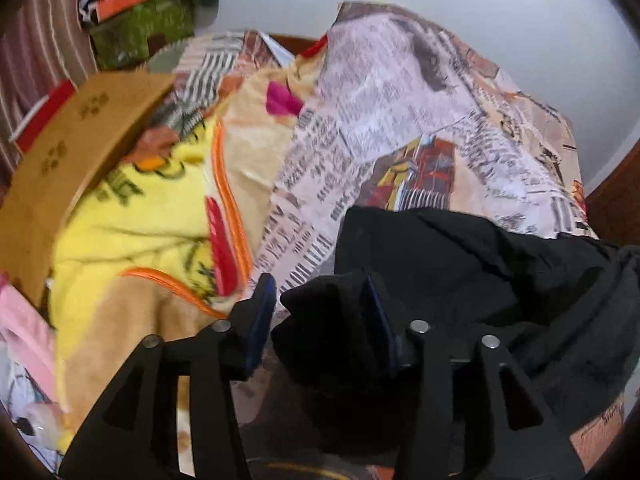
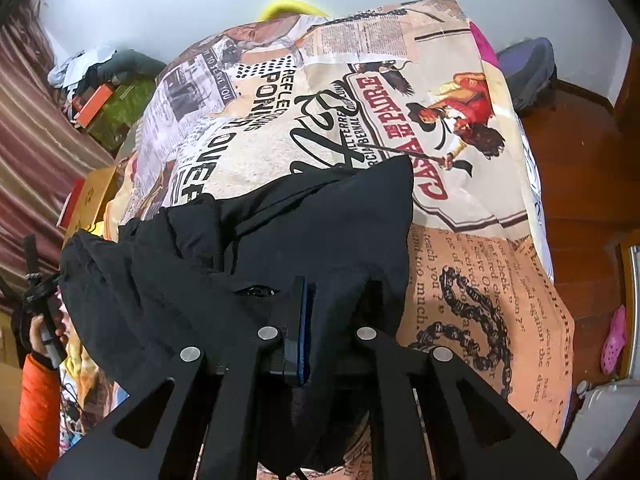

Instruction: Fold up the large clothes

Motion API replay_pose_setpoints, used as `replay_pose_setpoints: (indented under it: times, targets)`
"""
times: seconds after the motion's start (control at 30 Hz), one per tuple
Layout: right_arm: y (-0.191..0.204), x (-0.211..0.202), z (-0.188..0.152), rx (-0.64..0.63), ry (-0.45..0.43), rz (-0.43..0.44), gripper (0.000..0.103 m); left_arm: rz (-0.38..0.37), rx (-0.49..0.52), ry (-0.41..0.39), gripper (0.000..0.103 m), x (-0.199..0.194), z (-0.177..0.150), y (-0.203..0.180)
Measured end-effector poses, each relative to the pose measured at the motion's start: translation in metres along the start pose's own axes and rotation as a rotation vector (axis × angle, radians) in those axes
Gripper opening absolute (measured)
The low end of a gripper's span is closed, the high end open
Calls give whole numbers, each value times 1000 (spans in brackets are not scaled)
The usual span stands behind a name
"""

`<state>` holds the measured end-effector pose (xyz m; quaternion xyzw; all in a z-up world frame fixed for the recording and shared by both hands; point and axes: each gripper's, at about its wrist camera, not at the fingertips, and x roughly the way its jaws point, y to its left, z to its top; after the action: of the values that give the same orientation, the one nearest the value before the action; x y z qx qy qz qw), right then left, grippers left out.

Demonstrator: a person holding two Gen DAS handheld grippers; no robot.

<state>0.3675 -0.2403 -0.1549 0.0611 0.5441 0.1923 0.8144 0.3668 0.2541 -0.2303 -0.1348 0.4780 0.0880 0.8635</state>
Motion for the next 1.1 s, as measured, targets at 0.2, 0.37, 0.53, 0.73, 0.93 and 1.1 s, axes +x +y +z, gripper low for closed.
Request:
replay_pose_setpoints:
  times: [0.2,0.37,0.53,0.73,0.93,1.1]
  targets:
    - [-3,-7,3,52,33,10,9,-12,75,-75,66,-49,7,-4]
    - [2,-28,1,44,8,9,10,-37,127,-119,66,-82,5,-22]
    - [7,-42,1,41,-2,4,11,-175,179,-104,66,-93,-17,-64]
    - [-1,-44,2,114,11,44,12,-251,280,-26,66,-62,-47,-139]
    - [-7,-55,0,113,31,65,14,-162,270,28,71,-17,-47,-177]
    - [-9,-74,-5,55,-3,18,25,-138,267,25,78,-3,-40,-181]
